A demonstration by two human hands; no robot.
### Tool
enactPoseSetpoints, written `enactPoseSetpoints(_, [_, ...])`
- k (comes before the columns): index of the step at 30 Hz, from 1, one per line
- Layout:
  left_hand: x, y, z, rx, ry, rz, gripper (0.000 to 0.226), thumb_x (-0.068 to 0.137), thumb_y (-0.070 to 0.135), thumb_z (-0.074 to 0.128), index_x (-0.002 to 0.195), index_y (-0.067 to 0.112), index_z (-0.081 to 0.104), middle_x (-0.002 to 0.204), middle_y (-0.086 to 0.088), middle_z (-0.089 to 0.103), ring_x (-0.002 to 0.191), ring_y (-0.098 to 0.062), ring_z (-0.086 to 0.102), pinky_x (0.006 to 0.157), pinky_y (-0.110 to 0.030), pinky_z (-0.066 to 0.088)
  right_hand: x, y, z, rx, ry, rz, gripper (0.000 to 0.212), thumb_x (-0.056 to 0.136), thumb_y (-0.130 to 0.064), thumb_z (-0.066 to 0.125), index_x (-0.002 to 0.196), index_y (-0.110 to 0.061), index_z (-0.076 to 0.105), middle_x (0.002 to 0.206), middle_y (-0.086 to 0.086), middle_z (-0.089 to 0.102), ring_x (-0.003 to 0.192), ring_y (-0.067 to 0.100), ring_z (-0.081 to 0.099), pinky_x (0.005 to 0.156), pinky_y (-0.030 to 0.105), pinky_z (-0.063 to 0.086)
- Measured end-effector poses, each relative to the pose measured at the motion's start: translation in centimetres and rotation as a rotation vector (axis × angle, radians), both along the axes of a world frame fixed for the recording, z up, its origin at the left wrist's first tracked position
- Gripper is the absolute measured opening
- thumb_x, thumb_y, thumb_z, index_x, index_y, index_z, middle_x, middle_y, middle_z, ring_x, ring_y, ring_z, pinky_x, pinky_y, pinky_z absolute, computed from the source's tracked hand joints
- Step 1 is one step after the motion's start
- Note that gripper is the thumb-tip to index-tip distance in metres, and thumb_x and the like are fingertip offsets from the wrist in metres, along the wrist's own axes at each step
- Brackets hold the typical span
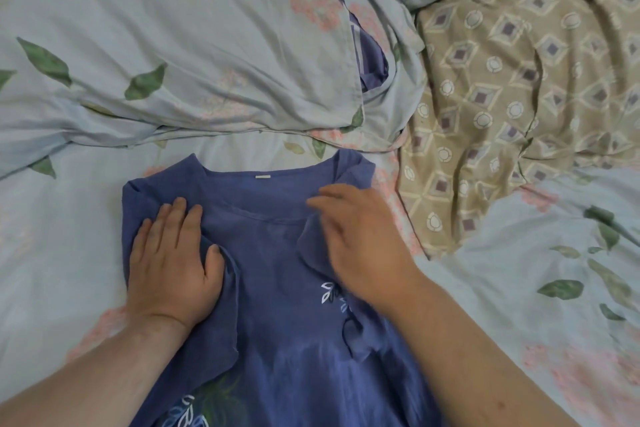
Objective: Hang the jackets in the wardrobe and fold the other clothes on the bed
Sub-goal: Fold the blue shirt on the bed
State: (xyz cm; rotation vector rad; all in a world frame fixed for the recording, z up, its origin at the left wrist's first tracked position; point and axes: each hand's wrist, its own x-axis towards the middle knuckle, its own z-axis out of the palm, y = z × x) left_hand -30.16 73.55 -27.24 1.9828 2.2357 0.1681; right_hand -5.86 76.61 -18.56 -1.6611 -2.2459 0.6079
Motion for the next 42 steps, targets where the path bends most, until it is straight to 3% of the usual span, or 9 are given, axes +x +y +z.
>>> enactPoseSetpoints(4, [0.0, 0.0, 0.0, 0.009, 0.002, 0.007, 0.071, 0.083, 0.041, 0.029, 0.138, 0.002, 0.049, 0.149, -0.020, 0.043, 0.138, -0.036, 0.039, 0.117, -0.048, 0.020, 4.2, 2.9, 0.9, -0.262, 0.206, -0.175, 0.059, 0.082, 0.007, 0.037, 0.131, -0.014, 0.061, 0.129, 0.000, 0.061, 0.122, 0.016, 0.053, 0.097, 0.002, 0.028])
enactPoseSetpoints(7, [0.1, 0.0, 0.0, 0.017, 0.001, 0.002, 0.071, 0.083, 0.041, 0.030, 0.138, 0.002, 0.050, 0.148, -0.021, 0.044, 0.138, -0.037, 0.039, 0.117, -0.048, 0.020, 6.0, 5.1, 0.7, -0.457, 0.018, 0.005, 0.059, 0.088, 0.010, 0.047, 0.139, -0.019, 0.055, 0.120, -0.001, 0.060, 0.115, 0.012, 0.055, 0.083, -0.003, 0.028])
enactPoseSetpoints(12, [0.1, 0.1, 0.0, 0.015, 0.006, 0.001, 0.071, 0.082, 0.041, 0.030, 0.139, 0.002, 0.049, 0.149, -0.019, 0.043, 0.139, -0.035, 0.038, 0.118, -0.045, 0.017, 6.3, 7.9, 0.8, -0.476, -0.112, 0.110, 0.036, 0.093, -0.019, 0.064, 0.126, -0.034, 0.058, 0.077, -0.011, 0.055, 0.071, 0.000, 0.053, 0.068, 0.010, 0.041])
enactPoseSetpoints(19, [-0.1, 0.0, -0.1, 0.018, -0.001, 0.002, 0.071, 0.083, 0.041, 0.030, 0.139, 0.003, 0.048, 0.149, -0.020, 0.043, 0.139, -0.035, 0.037, 0.117, -0.045, 0.017, 9.6, 9.6, 1.4, -0.309, -0.510, -0.020, 0.006, 0.077, -0.009, 0.060, 0.076, -0.014, 0.058, 0.077, 0.003, 0.058, 0.077, 0.024, 0.052, 0.063, 0.027, 0.036])
enactPoseSetpoints(24, [0.1, 0.0, -0.1, 0.019, -0.006, 0.004, 0.072, 0.082, 0.042, 0.029, 0.140, 0.003, 0.048, 0.149, -0.019, 0.043, 0.139, -0.035, 0.037, 0.117, -0.046, 0.017, 9.1, 10.0, 0.9, -0.206, -0.588, -0.106, 0.003, 0.080, -0.011, 0.055, 0.081, -0.011, 0.052, 0.087, 0.016, 0.062, 0.080, 0.033, 0.056, 0.064, 0.031, 0.039])
enactPoseSetpoints(27, [0.1, 0.1, -0.1, 0.020, 0.001, 0.004, 0.072, 0.082, 0.042, 0.029, 0.139, 0.002, 0.049, 0.149, -0.020, 0.043, 0.139, -0.036, 0.037, 0.117, -0.046, 0.018, 7.9, 7.6, -0.3, -0.148, -0.381, -0.244, 0.015, 0.087, -0.009, 0.048, 0.100, -0.009, 0.057, 0.106, 0.021, 0.058, 0.095, 0.039, 0.056, 0.073, 0.035, 0.041])
enactPoseSetpoints(31, [0.2, 0.0, 0.1, 0.018, 0.010, 0.003, 0.071, 0.083, 0.041, 0.029, 0.139, 0.002, 0.048, 0.149, -0.020, 0.043, 0.139, -0.036, 0.038, 0.117, -0.047, 0.020, 6.7, 1.1, -1.3, 0.330, -0.269, -0.169, 0.040, 0.088, -0.018, 0.048, 0.123, -0.002, 0.060, 0.126, 0.023, 0.056, 0.110, 0.040, 0.052, 0.096, 0.046, 0.040])
enactPoseSetpoints(39, [0.0, 0.0, -0.2, -0.042, 0.057, -0.014, 0.075, 0.087, 0.042, 0.020, 0.150, 0.004, 0.033, 0.157, -0.017, 0.031, 0.144, -0.032, 0.031, 0.120, -0.046, 0.017, 4.1, -2.4, -4.5, -0.060, -0.560, 0.173, 0.068, 0.098, -0.048, 0.013, 0.156, -0.014, 0.024, 0.163, 0.010, 0.017, 0.152, 0.027, 0.013, 0.124, 0.047, 0.008])
enactPoseSetpoints(42, [0.1, 0.3, -0.2, -0.064, 0.059, -0.021, 0.078, 0.086, 0.044, 0.014, 0.152, 0.004, 0.028, 0.159, -0.015, 0.026, 0.147, -0.030, 0.026, 0.121, -0.045, 0.014, 4.2, -1.6, -3.6, -0.015, -0.449, 0.178, 0.064, 0.099, -0.048, 0.021, 0.145, -0.012, 0.049, 0.154, 0.014, 0.040, 0.142, 0.033, 0.039, 0.117, 0.049, 0.029])
